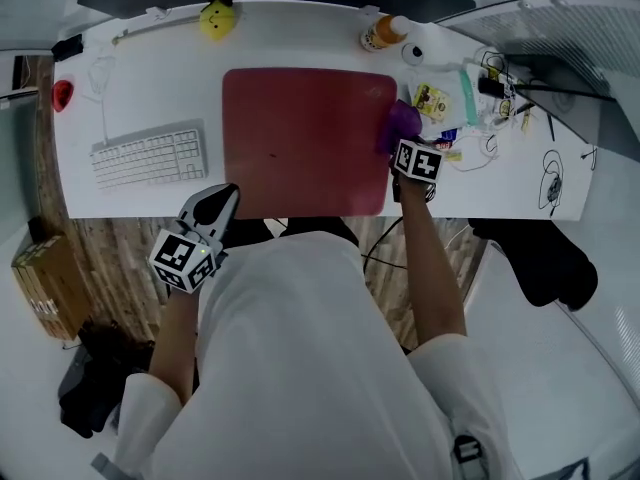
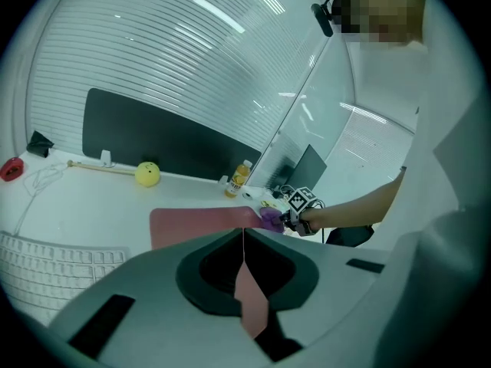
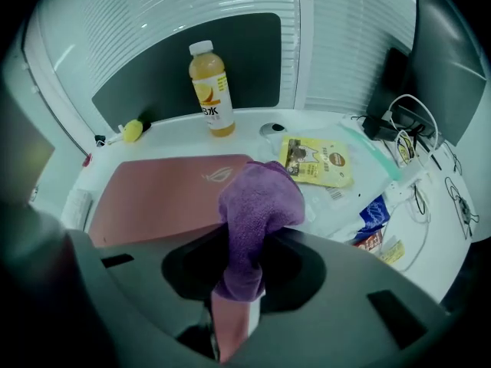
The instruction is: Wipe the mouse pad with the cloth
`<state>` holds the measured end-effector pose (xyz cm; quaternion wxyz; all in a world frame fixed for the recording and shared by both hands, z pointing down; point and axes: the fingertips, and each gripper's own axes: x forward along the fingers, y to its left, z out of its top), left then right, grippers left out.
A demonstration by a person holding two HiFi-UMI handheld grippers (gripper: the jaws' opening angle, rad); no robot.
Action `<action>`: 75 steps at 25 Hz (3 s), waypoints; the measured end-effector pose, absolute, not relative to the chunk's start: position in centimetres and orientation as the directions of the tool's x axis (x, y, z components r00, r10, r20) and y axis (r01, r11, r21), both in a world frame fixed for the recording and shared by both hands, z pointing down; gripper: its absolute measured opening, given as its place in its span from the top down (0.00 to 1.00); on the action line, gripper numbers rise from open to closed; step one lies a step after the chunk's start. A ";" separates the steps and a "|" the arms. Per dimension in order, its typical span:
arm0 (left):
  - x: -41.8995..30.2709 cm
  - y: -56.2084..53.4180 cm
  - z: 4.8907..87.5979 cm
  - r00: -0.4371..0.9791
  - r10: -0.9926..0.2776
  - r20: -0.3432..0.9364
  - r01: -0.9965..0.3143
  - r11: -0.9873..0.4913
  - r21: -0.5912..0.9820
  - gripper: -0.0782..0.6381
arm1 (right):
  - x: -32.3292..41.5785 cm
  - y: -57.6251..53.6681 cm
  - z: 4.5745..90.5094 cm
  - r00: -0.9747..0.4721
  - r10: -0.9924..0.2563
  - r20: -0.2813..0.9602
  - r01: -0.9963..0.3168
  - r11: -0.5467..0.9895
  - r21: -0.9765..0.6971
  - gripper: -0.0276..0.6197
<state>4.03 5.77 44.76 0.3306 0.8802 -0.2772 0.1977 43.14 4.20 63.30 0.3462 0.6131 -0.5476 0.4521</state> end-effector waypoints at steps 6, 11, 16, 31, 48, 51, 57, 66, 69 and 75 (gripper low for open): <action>0.9 6.0 45.8 0.734 -0.395 0.552 -0.668 -0.564 0.485 0.86 | 42.7 0.7 65.2 0.051 -0.313 0.948 -0.979 -0.204 -0.015 0.78; -2.3 6.5 46.8 0.700 -0.432 0.568 -0.710 -0.499 0.497 0.86 | 41.4 -1.9 66.1 0.084 -0.303 0.949 -0.978 -0.210 0.019 0.78; -5.8 6.6 47.6 0.664 -0.472 0.580 -0.748 -0.431 0.505 0.86 | 40.3 -3.5 66.1 0.088 -0.312 0.946 -0.980 -0.196 0.026 0.78; -9.3 6.0 49.3 0.666 -0.514 0.540 -0.742 -0.386 0.548 0.86 | 32.0 -6.2 66.3 -0.037 -0.302 0.953 -0.999 0.016 -0.034 0.78; -15.7 6.1 49.7 0.615 -0.579 0.535 -0.775 -0.319 0.546 0.86 | 21.3 -9.0 66.2 -0.126 -0.320 0.939 -0.988 0.129 -0.088 0.78; -16.7 6.3 49.7 0.611 -0.580 0.539 -0.778 -0.314 0.544 0.86 | 19.0 -9.6 66.1 -0.146 -0.324 0.935 -0.983 0.150 -0.101 0.78; -18.7 6.2 49.8 0.605 -0.587 0.537 -0.780 -0.305 0.546 0.86 | 14.8 -10.6 66.0 -0.183 -0.324 0.928 -0.973 0.198 -0.122 0.78; -22.0 6.7 49.9 0.582 -0.610 0.538 -0.793 -0.277 0.543 0.86 | 9.4 -11.5 65.9 -0.225 -0.319 0.921 -0.957 0.251 -0.147 0.78; -22.9 7.1 50.0 0.578 -0.614 0.538 -0.794 -0.270 0.544 0.86 | 7.2 -11.5 65.9 -0.251 -0.304 0.919 -0.945 0.282 -0.165 0.78; -24.6 8.0 49.9 0.575 -0.619 0.535 -0.796 -0.275 0.539 0.86 | 2.4 -10.5 65.8 -0.331 -0.224 0.917 -0.902 0.361 -0.237 0.78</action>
